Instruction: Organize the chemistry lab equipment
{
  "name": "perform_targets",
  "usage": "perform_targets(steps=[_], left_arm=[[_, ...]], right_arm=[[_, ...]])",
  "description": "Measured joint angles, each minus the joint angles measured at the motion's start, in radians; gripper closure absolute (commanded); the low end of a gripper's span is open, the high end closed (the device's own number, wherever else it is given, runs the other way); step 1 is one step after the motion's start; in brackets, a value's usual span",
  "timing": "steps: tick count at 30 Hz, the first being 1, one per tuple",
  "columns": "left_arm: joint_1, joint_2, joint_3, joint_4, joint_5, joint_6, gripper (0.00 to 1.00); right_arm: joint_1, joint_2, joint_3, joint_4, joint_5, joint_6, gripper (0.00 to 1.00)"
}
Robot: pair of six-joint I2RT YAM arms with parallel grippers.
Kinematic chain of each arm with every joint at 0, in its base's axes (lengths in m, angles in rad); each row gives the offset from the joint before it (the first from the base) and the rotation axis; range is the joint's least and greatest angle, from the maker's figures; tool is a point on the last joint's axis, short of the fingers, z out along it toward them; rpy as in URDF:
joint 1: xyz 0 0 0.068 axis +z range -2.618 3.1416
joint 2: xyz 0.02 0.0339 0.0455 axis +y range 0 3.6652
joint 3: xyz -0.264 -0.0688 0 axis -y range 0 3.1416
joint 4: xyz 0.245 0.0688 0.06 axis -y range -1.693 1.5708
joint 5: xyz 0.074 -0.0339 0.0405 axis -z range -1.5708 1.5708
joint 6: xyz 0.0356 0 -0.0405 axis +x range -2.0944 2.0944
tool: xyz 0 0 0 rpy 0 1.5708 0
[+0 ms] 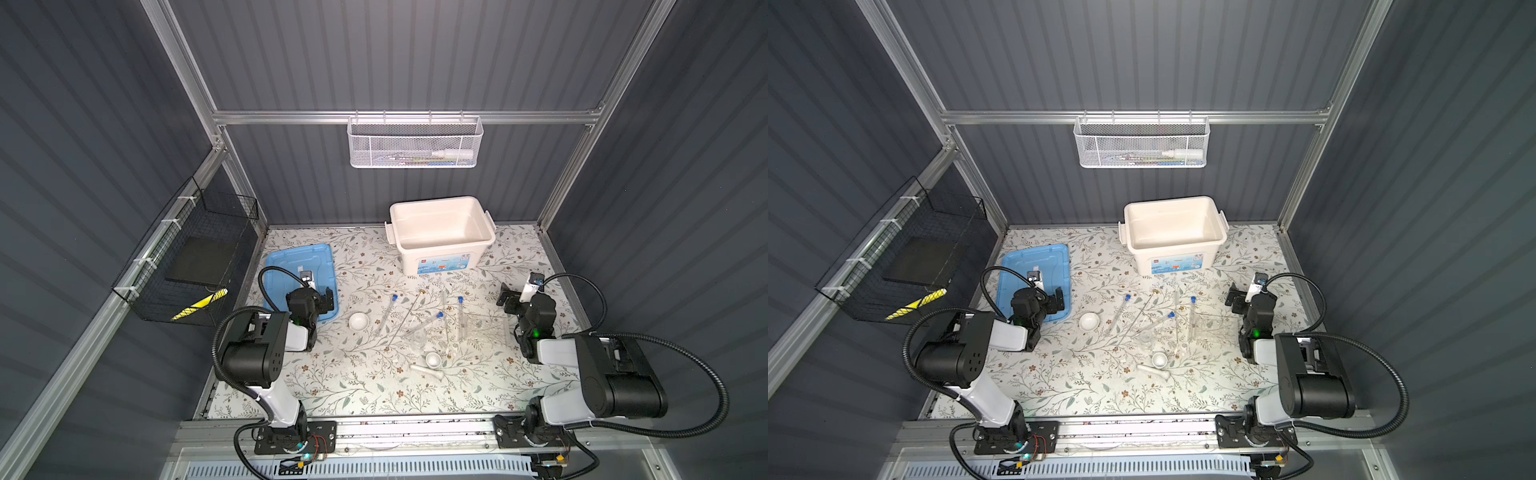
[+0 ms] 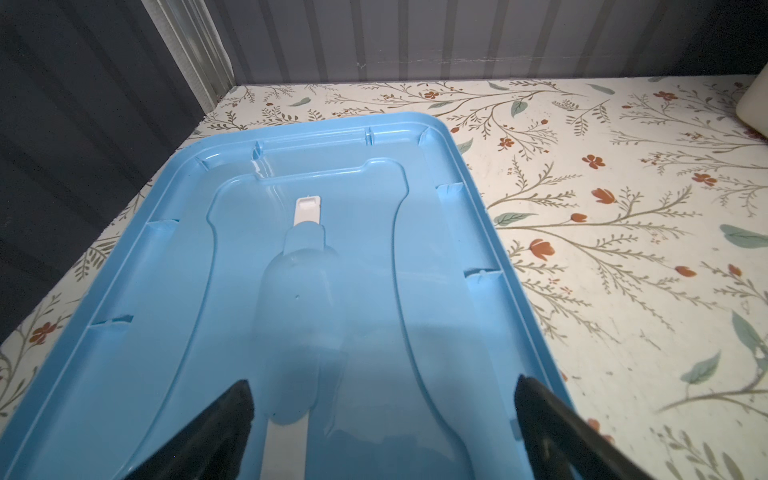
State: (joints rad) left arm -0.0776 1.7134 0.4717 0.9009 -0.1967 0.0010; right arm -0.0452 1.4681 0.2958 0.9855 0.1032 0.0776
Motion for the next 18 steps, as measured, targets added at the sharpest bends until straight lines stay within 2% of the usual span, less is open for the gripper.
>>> perform_targets(steps=[9, 13, 18], left_arm=[[0.000, -0.007, 0.003, -0.024, -0.027, -0.006, 0.00], [0.000, -0.090, 0.050, -0.190, -0.073, -0.020, 0.00], [0.000, -0.280, 0.122, -0.351, -0.089, -0.068, 0.00]], right_arm=[[0.000, -0.030, 0.000, -0.026, 0.006, 0.001, 0.01], [0.000, -0.176, 0.032, -0.188, 0.033, 0.026, 0.01], [0.000, -0.338, 0.184, -0.487, 0.026, 0.099, 0.05]])
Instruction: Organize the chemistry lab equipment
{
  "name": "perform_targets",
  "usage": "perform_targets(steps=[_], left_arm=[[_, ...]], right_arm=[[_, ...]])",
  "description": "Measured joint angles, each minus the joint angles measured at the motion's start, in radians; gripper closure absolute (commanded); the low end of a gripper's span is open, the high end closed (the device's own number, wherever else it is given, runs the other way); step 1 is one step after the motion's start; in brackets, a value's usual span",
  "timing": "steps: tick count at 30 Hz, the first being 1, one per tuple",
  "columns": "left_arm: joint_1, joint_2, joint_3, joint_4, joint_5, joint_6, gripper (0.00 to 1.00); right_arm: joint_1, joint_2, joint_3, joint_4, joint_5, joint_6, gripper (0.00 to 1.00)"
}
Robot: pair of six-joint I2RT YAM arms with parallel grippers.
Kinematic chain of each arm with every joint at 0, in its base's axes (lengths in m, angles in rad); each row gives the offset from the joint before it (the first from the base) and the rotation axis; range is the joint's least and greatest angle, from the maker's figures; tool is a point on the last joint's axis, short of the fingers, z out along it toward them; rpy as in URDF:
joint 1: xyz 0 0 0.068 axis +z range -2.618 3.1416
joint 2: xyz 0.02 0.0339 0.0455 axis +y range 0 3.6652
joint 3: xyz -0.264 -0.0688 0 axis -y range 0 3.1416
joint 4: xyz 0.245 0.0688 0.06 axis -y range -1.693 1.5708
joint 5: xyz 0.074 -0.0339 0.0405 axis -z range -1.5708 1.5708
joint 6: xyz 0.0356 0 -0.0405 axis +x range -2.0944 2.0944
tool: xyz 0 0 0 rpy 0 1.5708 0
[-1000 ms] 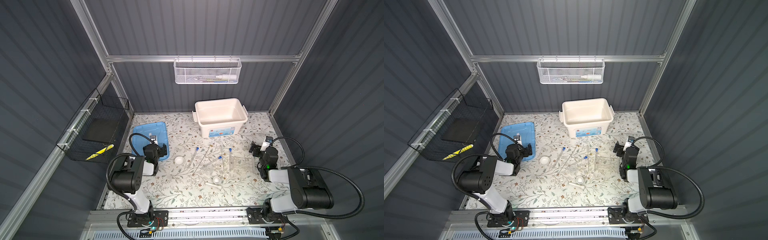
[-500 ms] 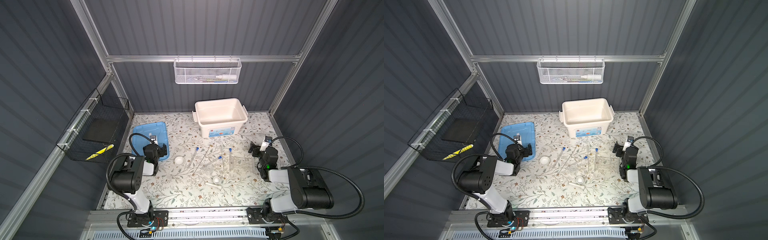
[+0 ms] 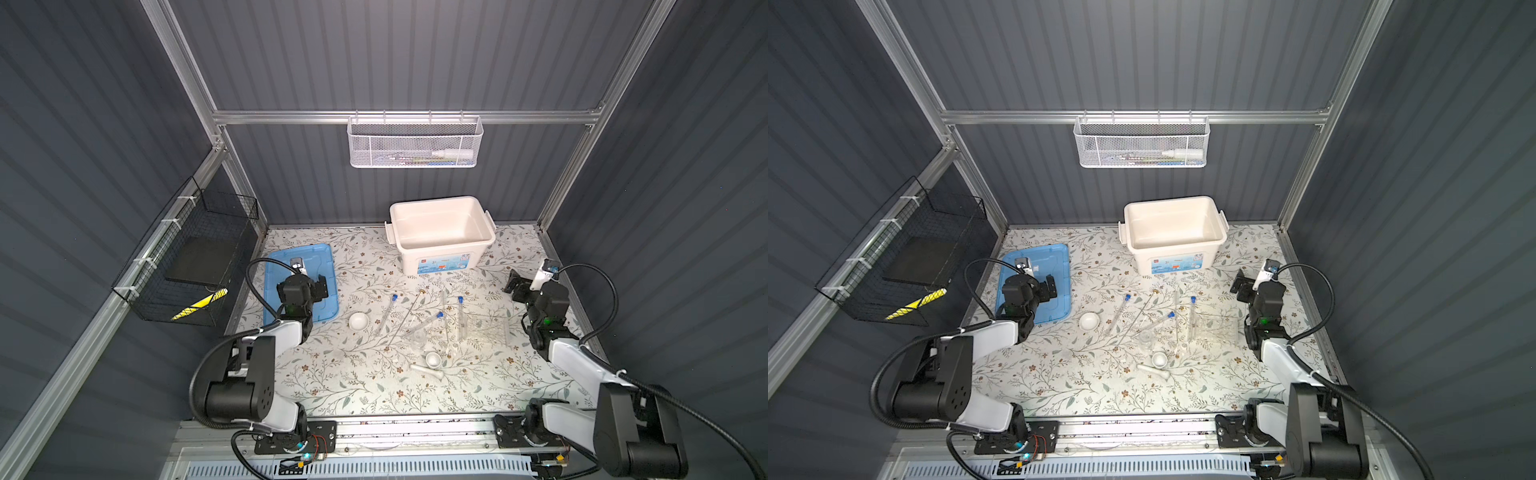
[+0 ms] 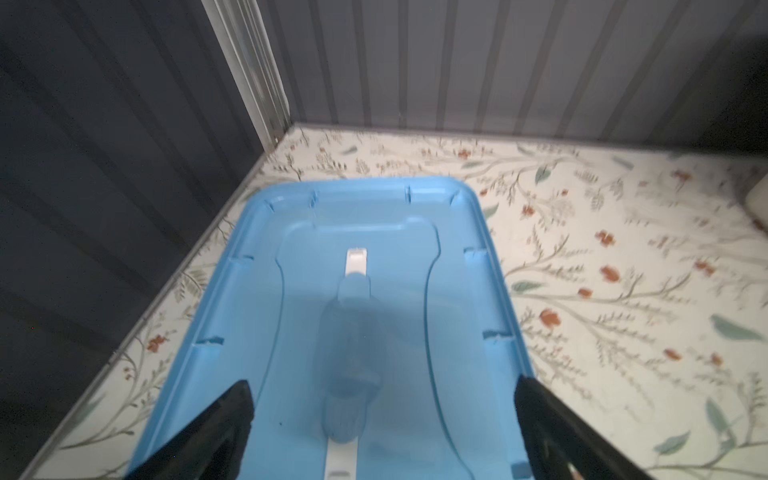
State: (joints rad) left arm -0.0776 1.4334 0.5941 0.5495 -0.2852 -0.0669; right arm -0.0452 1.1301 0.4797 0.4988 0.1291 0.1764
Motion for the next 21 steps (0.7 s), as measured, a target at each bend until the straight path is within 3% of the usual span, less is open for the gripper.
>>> perform_targets(steps=[8, 16, 21], left_arm=[[-0.023, -0.145, 0.119, -0.291, -0.003, -0.105, 0.00], [-0.217, -0.237, 0.119, -0.454, -0.045, -0.113, 0.01], [-0.285, -0.237, 0.119, -0.513, -0.045, -0.122, 0.00]], right_arm=[[0.038, -0.138, 0.114, -0.314, -0.048, 0.142, 0.08], [0.214, -0.174, 0.153, -0.461, -0.030, 0.219, 0.11], [0.314, -0.174, 0.158, -0.495, 0.000, 0.262, 0.10]])
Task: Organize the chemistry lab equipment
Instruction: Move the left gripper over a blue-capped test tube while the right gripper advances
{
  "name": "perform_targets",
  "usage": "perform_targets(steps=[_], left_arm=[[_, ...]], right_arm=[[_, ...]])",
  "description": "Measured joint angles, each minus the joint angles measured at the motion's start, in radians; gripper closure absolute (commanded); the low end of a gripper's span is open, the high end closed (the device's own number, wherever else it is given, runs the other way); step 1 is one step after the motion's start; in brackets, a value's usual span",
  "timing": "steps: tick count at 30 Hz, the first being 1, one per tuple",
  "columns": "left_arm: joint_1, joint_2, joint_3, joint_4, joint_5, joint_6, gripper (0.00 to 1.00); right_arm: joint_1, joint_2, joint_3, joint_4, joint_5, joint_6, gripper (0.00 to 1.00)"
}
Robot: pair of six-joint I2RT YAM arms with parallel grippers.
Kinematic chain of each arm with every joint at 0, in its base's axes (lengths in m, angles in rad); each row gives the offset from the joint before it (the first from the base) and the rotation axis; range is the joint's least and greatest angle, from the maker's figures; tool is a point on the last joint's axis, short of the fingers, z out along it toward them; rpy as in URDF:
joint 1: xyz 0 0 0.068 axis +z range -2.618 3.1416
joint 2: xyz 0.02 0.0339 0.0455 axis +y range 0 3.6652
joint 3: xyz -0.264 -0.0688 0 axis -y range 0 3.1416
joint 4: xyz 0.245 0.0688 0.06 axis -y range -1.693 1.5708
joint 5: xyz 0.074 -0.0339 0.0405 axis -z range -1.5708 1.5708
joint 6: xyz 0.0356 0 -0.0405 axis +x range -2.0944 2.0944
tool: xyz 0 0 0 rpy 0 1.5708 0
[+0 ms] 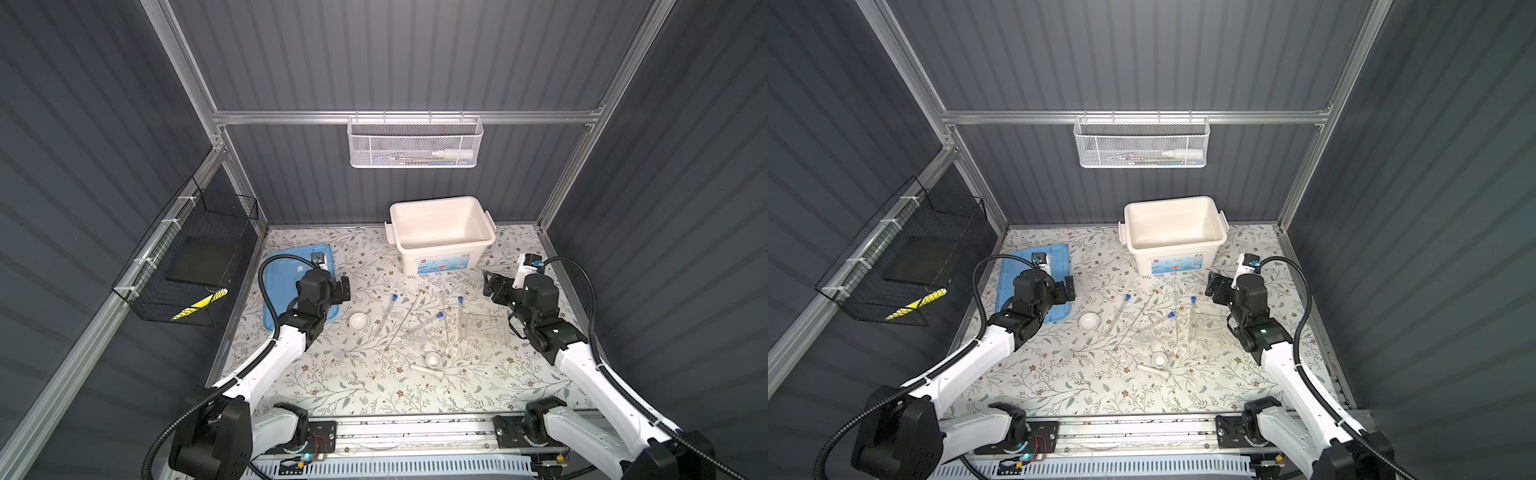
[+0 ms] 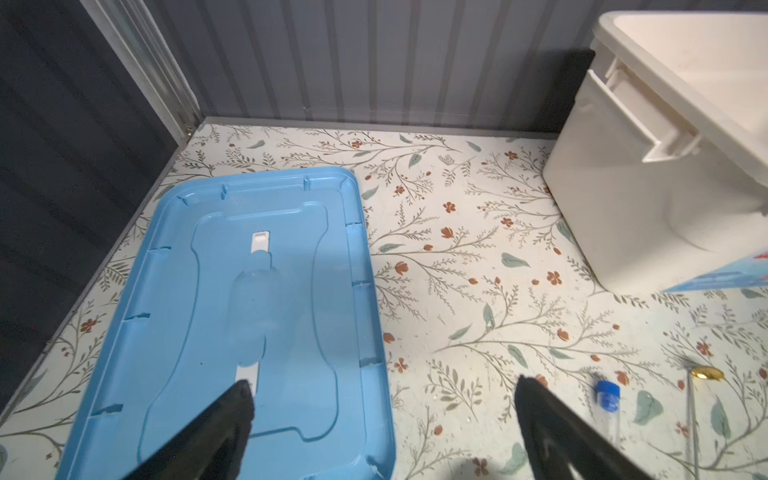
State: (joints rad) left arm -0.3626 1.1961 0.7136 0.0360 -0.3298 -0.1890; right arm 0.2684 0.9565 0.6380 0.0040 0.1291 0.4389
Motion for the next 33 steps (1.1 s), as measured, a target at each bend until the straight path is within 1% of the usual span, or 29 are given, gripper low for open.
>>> perform_targets(steps=[5, 8, 16, 21, 30, 33], left_arm=[[-0.084, 0.003, 0.000, -0.037, 0.004, 0.000, 0.01], [-0.125, 0.023, 0.000, -0.059, 0.017, 0.000, 0.02], [-0.209, 0.114, 0.031, -0.109, 0.044, 0.000, 0.07], [-0.259, 0.216, 0.111, -0.137, 0.058, 0.000, 0.09], [-0.299, 0.379, 0.222, -0.199, 0.081, -0.007, 0.14], [-0.306, 0.413, 0.245, -0.222, 0.089, -0.007, 0.16]], right_arm=[[0.076, 0.009, 0.006, -0.038, 0.031, 0.039, 0.11], [0.101, 0.021, 0.019, -0.053, 0.043, 0.059, 0.12], [0.113, 0.065, 0.073, -0.106, 0.060, 0.081, 0.13], [0.117, 0.077, 0.082, -0.132, 0.061, 0.085, 0.13], [0.117, 0.093, 0.089, -0.167, 0.064, 0.085, 0.12], [0.117, 0.106, 0.097, -0.171, 0.063, 0.084, 0.12]])
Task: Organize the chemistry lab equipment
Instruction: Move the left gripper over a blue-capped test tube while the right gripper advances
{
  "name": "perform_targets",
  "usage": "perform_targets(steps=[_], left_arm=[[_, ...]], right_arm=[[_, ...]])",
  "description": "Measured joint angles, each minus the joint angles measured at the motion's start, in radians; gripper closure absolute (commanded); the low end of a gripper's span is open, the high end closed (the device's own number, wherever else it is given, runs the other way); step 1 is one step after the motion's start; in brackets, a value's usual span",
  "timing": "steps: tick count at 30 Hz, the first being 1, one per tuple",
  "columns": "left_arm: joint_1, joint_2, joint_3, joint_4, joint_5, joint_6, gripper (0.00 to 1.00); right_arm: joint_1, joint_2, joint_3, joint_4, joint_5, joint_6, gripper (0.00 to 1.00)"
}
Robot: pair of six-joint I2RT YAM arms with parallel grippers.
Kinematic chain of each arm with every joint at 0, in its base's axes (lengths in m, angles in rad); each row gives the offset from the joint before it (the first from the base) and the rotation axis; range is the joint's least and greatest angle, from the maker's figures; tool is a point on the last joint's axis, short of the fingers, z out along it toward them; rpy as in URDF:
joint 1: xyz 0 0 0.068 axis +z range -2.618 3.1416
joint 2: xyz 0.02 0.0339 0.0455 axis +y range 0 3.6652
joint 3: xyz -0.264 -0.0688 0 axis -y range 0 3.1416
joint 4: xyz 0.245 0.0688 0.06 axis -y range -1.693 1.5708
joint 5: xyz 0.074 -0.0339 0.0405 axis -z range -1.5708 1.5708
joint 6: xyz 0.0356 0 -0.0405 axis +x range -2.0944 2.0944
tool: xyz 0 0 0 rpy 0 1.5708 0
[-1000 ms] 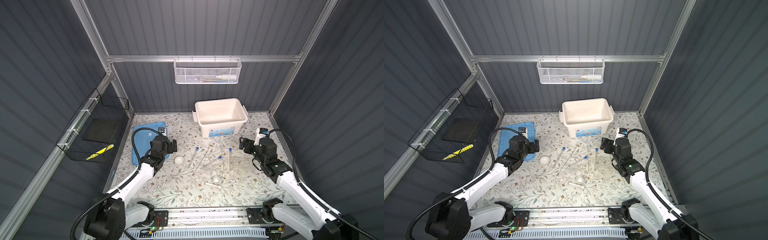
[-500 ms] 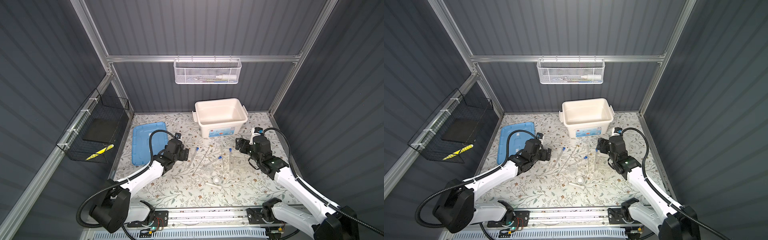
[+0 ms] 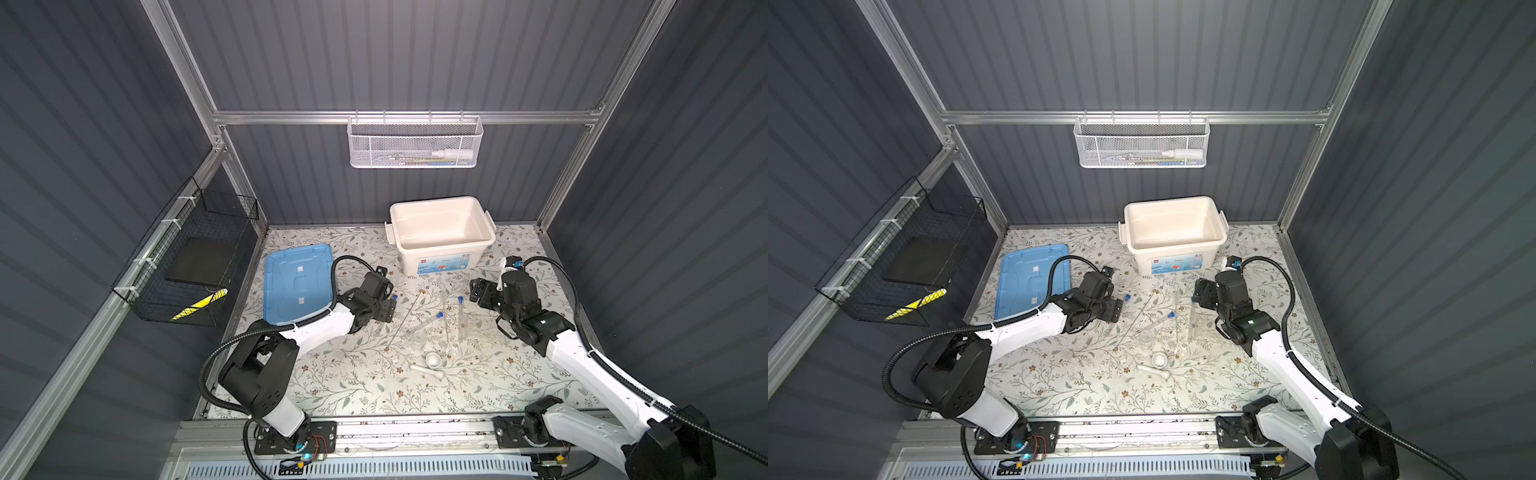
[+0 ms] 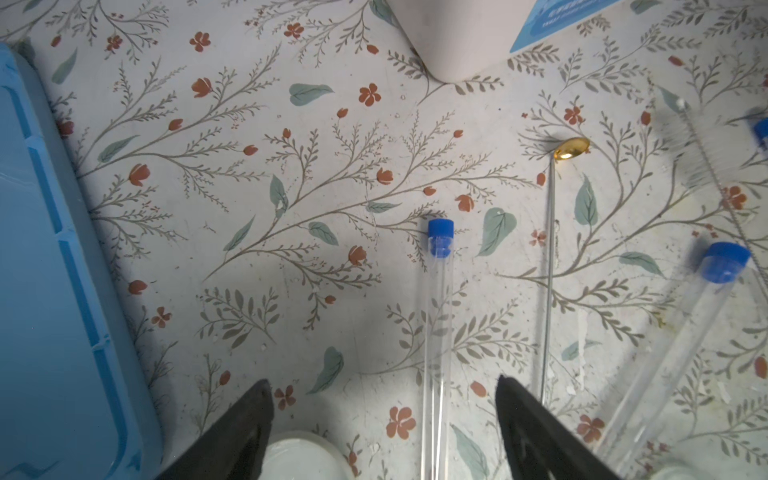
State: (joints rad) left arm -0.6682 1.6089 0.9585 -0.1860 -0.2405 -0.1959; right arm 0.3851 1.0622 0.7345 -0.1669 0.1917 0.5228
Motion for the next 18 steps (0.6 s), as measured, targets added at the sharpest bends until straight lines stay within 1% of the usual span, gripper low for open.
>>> perform_targets(steps=[6, 11, 18], left_arm=[[-0.002, 0.059, 0.051, -0.045, 0.018, 0.001, 0.22], [-0.010, 0.106, 0.082, -0.072, 0.031, 0.002, 0.26], [-0.024, 0.151, 0.103, -0.094, 0.037, 0.008, 0.31]], right_arm=[[0.000, 0.031, 0.004, -0.014, -0.001, -0.003, 0.11], [0.000, 0.041, 0.006, -0.026, 0.000, -0.008, 0.08], [0.000, 0.041, 0.007, -0.031, -0.001, -0.011, 0.07]])
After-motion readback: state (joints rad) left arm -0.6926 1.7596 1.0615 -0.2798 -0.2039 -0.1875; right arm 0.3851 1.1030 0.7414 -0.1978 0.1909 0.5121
